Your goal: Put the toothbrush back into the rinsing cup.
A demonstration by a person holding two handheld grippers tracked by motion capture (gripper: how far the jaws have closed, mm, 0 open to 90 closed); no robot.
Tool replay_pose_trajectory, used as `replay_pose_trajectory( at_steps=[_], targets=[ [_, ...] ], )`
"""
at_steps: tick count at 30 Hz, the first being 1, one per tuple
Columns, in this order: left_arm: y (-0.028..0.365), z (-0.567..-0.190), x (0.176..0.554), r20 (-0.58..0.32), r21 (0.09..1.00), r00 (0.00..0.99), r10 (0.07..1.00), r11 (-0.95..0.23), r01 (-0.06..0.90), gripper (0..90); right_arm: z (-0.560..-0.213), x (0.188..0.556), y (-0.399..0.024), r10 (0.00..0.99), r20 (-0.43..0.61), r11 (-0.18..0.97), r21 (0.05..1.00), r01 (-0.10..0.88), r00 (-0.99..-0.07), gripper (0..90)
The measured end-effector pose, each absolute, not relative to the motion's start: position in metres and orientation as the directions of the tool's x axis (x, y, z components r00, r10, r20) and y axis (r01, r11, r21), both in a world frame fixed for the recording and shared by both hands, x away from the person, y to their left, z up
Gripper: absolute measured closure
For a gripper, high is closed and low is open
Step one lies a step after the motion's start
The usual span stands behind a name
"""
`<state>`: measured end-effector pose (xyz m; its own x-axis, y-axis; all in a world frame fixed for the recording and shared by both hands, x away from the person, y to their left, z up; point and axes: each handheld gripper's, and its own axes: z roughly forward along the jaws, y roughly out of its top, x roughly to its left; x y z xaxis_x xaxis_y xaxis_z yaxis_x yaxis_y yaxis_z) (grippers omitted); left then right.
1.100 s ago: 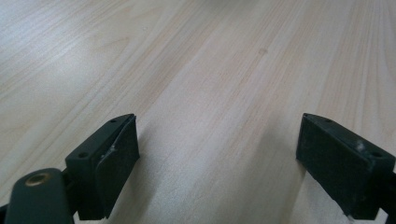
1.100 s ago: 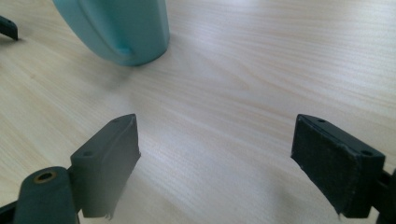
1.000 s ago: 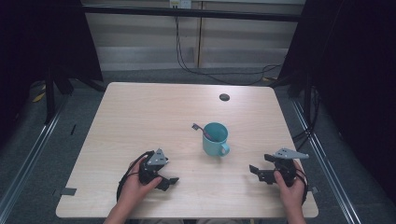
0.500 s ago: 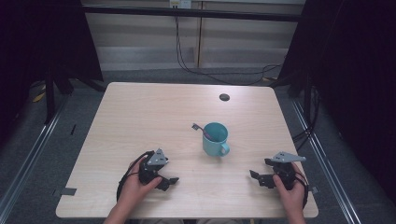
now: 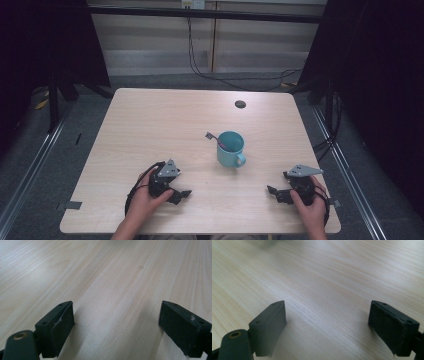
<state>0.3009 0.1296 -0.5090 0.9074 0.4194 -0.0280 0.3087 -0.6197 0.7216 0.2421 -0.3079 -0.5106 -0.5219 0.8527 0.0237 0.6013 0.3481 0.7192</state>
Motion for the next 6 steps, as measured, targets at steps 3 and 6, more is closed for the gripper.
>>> replay_pose_trajectory(
  at_steps=[3, 6],
  targets=[
    [0.1296, -0.5092, 0.3009, -0.029, 0.723, 0.908, 0.418, -0.619, 0.308, 12.7, -0.5108, 0.242, -0.3087, 0.848, 0.018, 0.355, 0.722, 0.594, -0.529, 13.7],
    [0.1295, -0.5093, 0.3008, -0.031, 0.724, 0.907, 0.42, -0.616, 0.31, 12.7, -0.5109, 0.2416, -0.309, 0.847, 0.019, 0.356, 0.723, 0.593, -0.531, 13.7]
  ],
)
